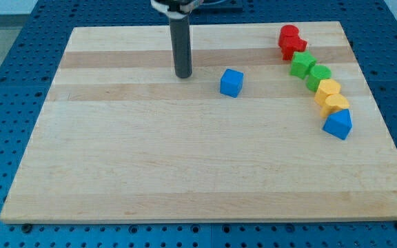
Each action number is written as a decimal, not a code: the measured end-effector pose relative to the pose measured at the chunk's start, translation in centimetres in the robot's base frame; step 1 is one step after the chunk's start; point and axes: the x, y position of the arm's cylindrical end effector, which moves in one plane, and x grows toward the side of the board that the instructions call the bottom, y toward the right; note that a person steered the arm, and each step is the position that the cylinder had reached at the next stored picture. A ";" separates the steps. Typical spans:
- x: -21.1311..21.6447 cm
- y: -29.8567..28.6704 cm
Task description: Move the red circle to the top center
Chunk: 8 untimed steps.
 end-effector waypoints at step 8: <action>-16.6 17.7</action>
